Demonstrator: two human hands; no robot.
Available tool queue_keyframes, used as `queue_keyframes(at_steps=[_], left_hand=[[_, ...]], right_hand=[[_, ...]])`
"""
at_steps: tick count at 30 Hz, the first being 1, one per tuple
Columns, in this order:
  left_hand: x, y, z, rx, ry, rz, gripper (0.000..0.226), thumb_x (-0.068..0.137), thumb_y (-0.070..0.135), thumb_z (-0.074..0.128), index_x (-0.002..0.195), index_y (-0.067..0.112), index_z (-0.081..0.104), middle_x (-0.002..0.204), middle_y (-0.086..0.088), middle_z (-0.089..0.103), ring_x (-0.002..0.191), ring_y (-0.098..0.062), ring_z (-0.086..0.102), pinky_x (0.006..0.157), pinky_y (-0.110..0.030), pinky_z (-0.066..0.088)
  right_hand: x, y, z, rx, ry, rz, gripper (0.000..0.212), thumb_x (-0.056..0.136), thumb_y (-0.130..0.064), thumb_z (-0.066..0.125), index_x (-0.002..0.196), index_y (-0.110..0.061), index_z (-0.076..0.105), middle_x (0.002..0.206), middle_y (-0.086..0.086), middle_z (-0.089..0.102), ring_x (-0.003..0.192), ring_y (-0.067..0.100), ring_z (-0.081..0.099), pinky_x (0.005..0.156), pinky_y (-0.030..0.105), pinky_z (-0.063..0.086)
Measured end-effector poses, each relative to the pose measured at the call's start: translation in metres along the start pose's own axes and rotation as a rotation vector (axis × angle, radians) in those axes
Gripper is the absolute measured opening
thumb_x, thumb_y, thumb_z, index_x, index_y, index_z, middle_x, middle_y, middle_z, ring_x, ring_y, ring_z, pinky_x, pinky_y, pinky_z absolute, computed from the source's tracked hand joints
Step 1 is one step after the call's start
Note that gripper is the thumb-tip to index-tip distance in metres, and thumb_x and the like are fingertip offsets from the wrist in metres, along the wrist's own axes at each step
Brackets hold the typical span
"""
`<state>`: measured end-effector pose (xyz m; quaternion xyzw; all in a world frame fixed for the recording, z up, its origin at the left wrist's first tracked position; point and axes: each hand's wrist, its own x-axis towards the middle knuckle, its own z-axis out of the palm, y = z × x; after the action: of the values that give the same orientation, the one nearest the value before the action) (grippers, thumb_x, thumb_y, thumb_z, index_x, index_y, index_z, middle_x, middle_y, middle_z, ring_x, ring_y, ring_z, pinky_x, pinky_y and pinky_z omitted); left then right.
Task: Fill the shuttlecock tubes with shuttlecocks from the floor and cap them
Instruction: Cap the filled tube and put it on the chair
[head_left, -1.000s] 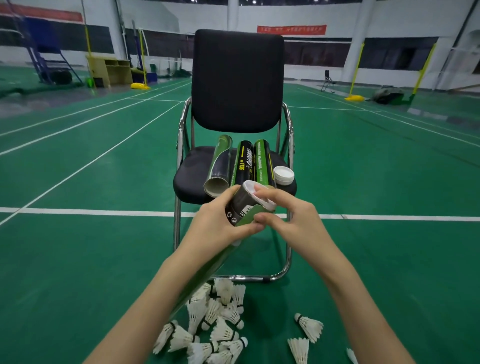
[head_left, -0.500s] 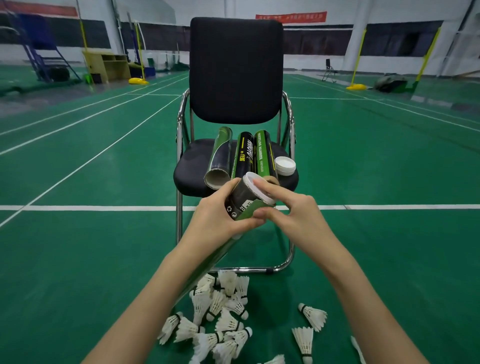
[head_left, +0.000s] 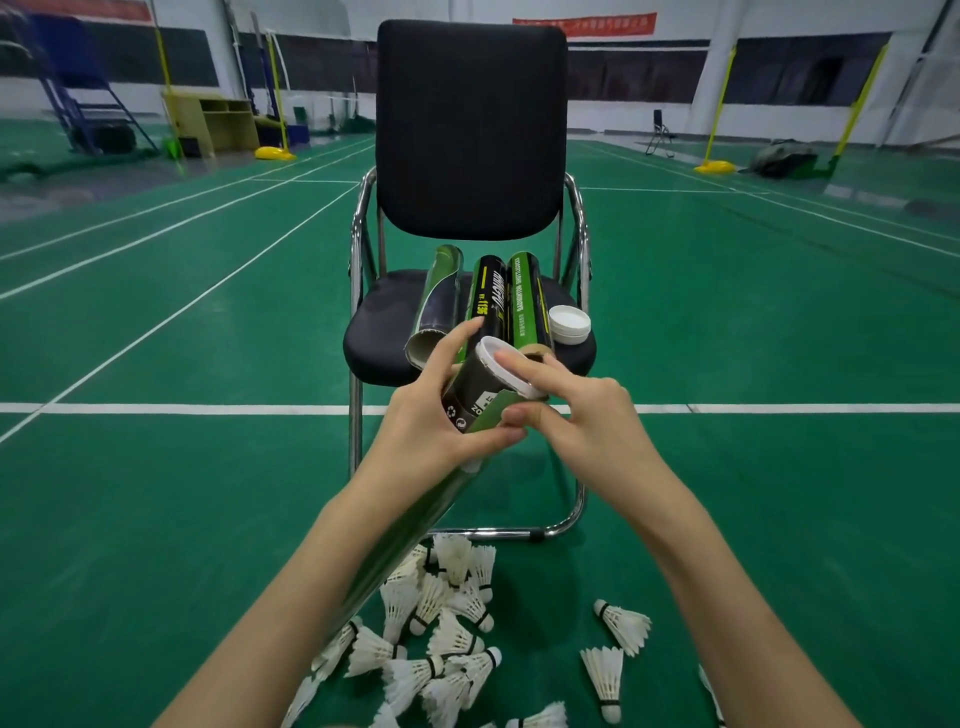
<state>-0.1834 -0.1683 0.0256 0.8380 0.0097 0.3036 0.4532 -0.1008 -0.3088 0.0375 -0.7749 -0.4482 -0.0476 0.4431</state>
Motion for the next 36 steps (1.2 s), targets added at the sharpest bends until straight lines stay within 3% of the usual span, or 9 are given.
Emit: queue_keyframes(at_steps=[2, 4, 9, 13, 17, 19, 24, 32, 36], left_hand=[[-0.001, 0.004, 0.0, 0.002, -0.015, 0.027, 0.085, 0.065, 0.019, 0.082, 0.135, 0.038, 0.037, 0.093, 0.018, 0.066, 0.082, 0.004, 0.063, 0.074, -0.007, 0.042], [0.0, 0.006, -0.001, 0.021, -0.024, 0.05, 0.08, 0.066, 0.02, 0.082, 0.133, 0.037, 0.041, 0.097, 0.017, 0.066, 0.083, 0.003, 0.063, 0.074, -0.008, 0.043], [-0.001, 0.006, -0.001, 0.063, -0.012, 0.053, 0.065, 0.065, 0.027, 0.081, 0.114, 0.044, 0.042, 0.087, 0.018, 0.065, 0.077, 0.003, 0.063, 0.073, -0.011, 0.046], [0.0, 0.005, -0.003, 0.038, -0.012, 0.048, 0.062, 0.065, 0.028, 0.082, 0.112, 0.039, 0.044, 0.084, 0.013, 0.066, 0.074, 0.001, 0.063, 0.069, -0.011, 0.046], [0.001, 0.004, -0.004, 0.021, -0.026, 0.051, 0.063, 0.065, 0.027, 0.082, 0.114, 0.038, 0.044, 0.086, 0.012, 0.066, 0.075, 0.0, 0.064, 0.07, -0.011, 0.046], [0.003, 0.003, -0.004, 0.001, -0.038, 0.035, 0.066, 0.066, 0.027, 0.081, 0.118, 0.04, 0.043, 0.091, 0.011, 0.067, 0.078, 0.0, 0.064, 0.072, -0.012, 0.047], [0.005, 0.005, -0.004, -0.052, -0.068, 0.017, 0.078, 0.07, 0.027, 0.078, 0.13, 0.049, 0.034, 0.101, 0.012, 0.065, 0.086, -0.001, 0.064, 0.08, -0.015, 0.048], [0.006, -0.002, -0.002, -0.047, -0.049, 0.009, 0.053, 0.065, 0.05, 0.072, 0.107, 0.051, 0.04, 0.089, 0.011, 0.064, 0.077, -0.019, 0.063, 0.076, -0.029, 0.052], [0.006, -0.004, -0.003, -0.096, -0.044, -0.011, 0.051, 0.067, 0.044, 0.076, 0.105, 0.046, 0.043, 0.088, 0.011, 0.065, 0.078, -0.017, 0.064, 0.075, -0.03, 0.052]], right_hand=[[0.0, -0.001, -0.002, -0.031, 0.002, -0.038, 0.05, 0.084, -0.015, 0.063, 0.127, -0.039, 0.052, 0.085, -0.005, 0.071, 0.069, -0.002, 0.057, 0.07, 0.012, 0.042], [0.0, -0.003, -0.004, -0.051, 0.003, -0.073, 0.051, 0.084, -0.01, 0.062, 0.128, -0.035, 0.052, 0.083, -0.004, 0.072, 0.059, -0.008, 0.051, 0.059, 0.006, 0.035], [-0.002, -0.001, -0.002, -0.067, 0.018, -0.106, 0.052, 0.084, -0.002, 0.06, 0.129, -0.028, 0.052, 0.073, -0.027, 0.058, 0.065, -0.024, 0.049, 0.065, -0.004, 0.03], [-0.003, 0.002, 0.004, 0.006, 0.076, -0.126, 0.053, 0.083, 0.002, 0.059, 0.125, -0.03, 0.056, 0.091, -0.015, 0.066, 0.076, -0.02, 0.057, 0.068, 0.0, 0.036], [-0.006, 0.002, 0.013, 0.269, 0.121, -0.086, 0.048, 0.081, 0.002, 0.063, 0.121, -0.025, 0.06, 0.115, -0.015, 0.063, 0.104, -0.008, 0.058, 0.091, 0.01, 0.041], [-0.008, 0.001, 0.017, 0.354, 0.184, -0.049, 0.044, 0.078, -0.001, 0.067, 0.115, -0.024, 0.063, 0.117, -0.015, 0.062, 0.112, -0.004, 0.054, 0.095, 0.013, 0.04], [-0.006, -0.003, 0.022, 0.433, 0.367, -0.091, 0.026, 0.073, -0.011, 0.069, 0.093, -0.026, 0.061, 0.093, -0.008, 0.059, 0.094, 0.011, 0.057, 0.088, 0.034, 0.049], [-0.003, -0.004, 0.03, 0.531, 0.428, -0.061, 0.024, 0.077, -0.002, 0.064, 0.081, -0.024, 0.059, 0.086, 0.004, 0.062, 0.086, 0.025, 0.063, 0.081, 0.034, 0.051], [0.0, -0.003, 0.032, 0.508, 0.408, -0.078, 0.021, 0.077, -0.007, 0.064, 0.081, -0.026, 0.059, 0.087, 0.004, 0.063, 0.089, 0.018, 0.061, 0.082, 0.029, 0.048]])
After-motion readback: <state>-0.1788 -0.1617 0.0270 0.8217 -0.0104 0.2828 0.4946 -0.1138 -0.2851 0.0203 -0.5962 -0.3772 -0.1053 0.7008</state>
